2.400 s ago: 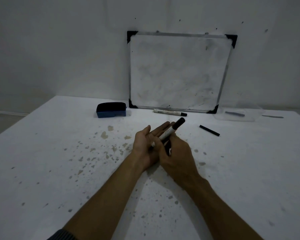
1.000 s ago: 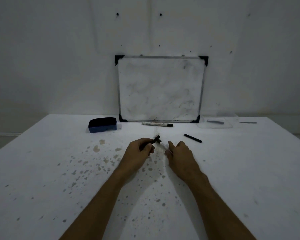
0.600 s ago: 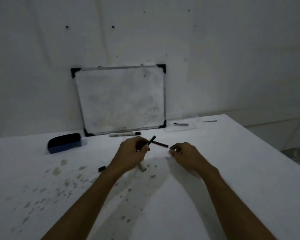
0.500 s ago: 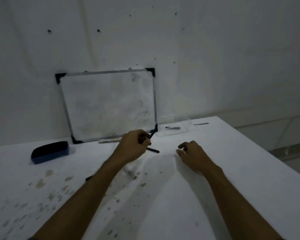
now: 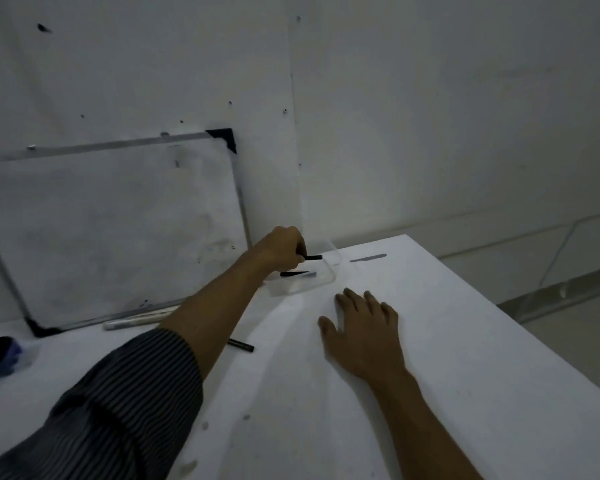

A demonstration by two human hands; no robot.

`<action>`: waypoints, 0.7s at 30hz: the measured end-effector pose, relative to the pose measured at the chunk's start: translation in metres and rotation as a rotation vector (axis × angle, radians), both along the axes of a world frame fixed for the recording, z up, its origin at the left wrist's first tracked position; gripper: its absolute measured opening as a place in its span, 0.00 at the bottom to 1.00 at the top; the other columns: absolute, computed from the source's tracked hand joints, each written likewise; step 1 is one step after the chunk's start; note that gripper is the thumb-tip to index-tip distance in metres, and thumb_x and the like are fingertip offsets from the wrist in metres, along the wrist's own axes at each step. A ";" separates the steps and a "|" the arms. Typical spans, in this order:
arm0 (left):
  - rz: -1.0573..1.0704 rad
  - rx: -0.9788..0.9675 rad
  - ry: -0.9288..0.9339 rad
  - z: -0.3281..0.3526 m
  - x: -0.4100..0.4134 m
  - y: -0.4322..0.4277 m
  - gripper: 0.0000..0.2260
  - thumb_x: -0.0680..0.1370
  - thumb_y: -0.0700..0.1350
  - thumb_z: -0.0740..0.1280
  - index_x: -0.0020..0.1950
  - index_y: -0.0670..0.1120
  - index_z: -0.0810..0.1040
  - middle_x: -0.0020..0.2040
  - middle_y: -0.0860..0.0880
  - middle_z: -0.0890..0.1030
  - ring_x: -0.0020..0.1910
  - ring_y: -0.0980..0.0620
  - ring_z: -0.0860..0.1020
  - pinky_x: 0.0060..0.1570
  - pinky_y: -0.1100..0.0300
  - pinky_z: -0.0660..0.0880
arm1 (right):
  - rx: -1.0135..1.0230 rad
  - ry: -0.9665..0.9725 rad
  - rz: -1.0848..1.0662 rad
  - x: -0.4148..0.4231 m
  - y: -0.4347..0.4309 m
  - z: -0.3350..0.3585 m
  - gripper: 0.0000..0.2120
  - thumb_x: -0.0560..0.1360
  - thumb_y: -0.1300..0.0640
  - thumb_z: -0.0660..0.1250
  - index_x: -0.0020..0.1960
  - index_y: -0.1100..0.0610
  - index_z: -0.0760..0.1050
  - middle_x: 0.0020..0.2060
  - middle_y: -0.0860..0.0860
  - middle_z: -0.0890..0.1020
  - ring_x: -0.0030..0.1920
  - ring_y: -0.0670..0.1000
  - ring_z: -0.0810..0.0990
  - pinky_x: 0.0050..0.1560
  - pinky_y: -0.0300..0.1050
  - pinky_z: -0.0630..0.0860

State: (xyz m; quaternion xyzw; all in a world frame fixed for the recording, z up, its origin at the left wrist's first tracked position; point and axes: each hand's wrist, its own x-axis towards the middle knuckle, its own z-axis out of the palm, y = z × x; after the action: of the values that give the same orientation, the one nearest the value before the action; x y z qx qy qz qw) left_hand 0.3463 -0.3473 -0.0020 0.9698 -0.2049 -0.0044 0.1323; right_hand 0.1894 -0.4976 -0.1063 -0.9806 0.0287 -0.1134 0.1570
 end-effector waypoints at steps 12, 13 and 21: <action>0.033 0.035 0.006 -0.003 0.006 0.003 0.14 0.81 0.40 0.69 0.66 0.39 0.82 0.63 0.41 0.84 0.60 0.44 0.82 0.62 0.56 0.77 | 0.059 0.008 0.019 0.001 -0.003 -0.001 0.32 0.80 0.35 0.53 0.79 0.50 0.63 0.80 0.48 0.63 0.81 0.55 0.55 0.78 0.59 0.49; 0.020 0.014 -0.010 0.006 -0.002 0.003 0.14 0.81 0.41 0.68 0.66 0.40 0.81 0.64 0.41 0.83 0.61 0.44 0.81 0.63 0.57 0.76 | 0.073 0.012 0.024 0.001 -0.003 0.001 0.32 0.80 0.35 0.54 0.78 0.49 0.64 0.80 0.48 0.63 0.81 0.54 0.56 0.78 0.59 0.49; -0.131 -0.165 -0.120 0.023 -0.163 0.067 0.11 0.83 0.49 0.66 0.64 0.50 0.82 0.58 0.50 0.85 0.52 0.56 0.81 0.55 0.58 0.79 | 0.168 0.058 0.035 -0.030 0.014 0.017 0.25 0.82 0.46 0.59 0.76 0.54 0.69 0.78 0.50 0.68 0.79 0.52 0.61 0.79 0.55 0.50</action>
State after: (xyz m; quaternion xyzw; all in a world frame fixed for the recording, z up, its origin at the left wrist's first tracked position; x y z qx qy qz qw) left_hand 0.1829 -0.2803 0.0208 0.9387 -0.2748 0.0621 0.1985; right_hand 0.1598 -0.4834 -0.0889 -0.9672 0.0254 -0.0792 0.2399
